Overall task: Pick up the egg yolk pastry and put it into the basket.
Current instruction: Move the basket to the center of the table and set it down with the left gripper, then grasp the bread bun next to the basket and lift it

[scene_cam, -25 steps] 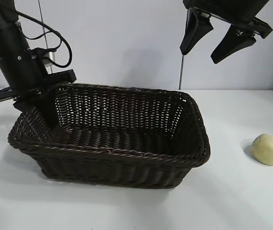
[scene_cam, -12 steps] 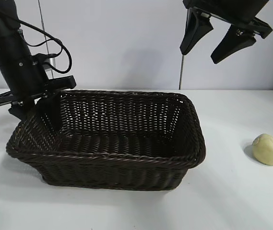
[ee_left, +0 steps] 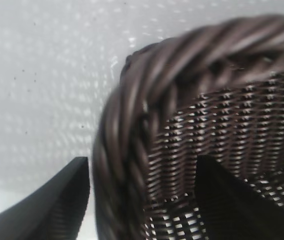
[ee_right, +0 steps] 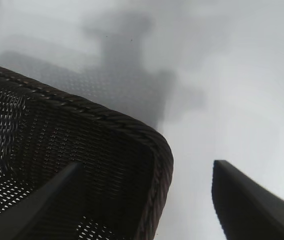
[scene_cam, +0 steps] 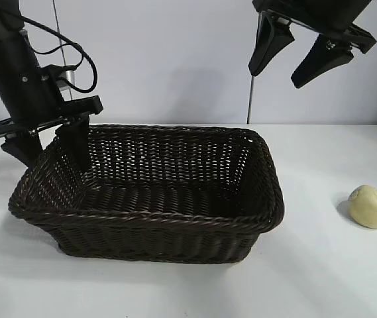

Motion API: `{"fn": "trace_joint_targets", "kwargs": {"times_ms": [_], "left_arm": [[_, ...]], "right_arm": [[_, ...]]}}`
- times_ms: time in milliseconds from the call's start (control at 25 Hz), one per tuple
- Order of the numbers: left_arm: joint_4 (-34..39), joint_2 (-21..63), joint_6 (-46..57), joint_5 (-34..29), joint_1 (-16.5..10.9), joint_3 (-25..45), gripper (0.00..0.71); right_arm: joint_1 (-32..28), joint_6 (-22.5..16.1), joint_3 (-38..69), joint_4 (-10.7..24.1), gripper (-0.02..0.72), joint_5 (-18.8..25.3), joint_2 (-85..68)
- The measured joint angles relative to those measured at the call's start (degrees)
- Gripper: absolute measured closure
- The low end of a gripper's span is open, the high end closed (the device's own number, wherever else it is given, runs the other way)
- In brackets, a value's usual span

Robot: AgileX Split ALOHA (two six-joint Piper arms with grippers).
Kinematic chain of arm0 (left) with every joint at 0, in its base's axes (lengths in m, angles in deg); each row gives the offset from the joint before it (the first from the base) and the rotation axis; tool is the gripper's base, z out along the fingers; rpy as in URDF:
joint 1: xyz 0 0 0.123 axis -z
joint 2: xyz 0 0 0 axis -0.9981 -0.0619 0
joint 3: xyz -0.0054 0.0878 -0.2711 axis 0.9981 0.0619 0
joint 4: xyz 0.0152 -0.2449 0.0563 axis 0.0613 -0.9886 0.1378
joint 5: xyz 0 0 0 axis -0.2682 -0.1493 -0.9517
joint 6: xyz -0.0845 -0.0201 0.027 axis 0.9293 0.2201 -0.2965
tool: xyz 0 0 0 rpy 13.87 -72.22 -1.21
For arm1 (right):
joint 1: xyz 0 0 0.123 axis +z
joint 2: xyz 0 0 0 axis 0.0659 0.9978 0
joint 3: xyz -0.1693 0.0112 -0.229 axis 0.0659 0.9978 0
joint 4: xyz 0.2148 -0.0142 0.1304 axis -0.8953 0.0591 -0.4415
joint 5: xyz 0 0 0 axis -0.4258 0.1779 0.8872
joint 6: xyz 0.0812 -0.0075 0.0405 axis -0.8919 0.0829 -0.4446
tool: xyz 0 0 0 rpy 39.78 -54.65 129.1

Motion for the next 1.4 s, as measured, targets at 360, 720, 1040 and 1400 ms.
{"fn": "trace_joint_targets", "kwargs": {"times_ms": [360,720,1040,1400], "left_arm": [[4.7,7.2,0.5,-1.9,0.0,0.0,0.258],[4.0,14.7,2.5,-4.0,0.0,0.0,0.258],[-2.5,17.4,8.0,-4.2,0.0,0.2,0.258],[-10.3,17.6,8.4,5.4,0.0,6.2,0.258]], "right_arm": [[0.0,-0.1,0.0,0.0,0.185,0.0,0.0],[0.0,-0.1,0.0,0.0,0.185,0.0,0.0],[0.0,-0.1,0.0,0.0,0.185,-0.1,0.0],[0.0,-0.1,0.0,0.0,0.185,-0.1,0.0]]}}
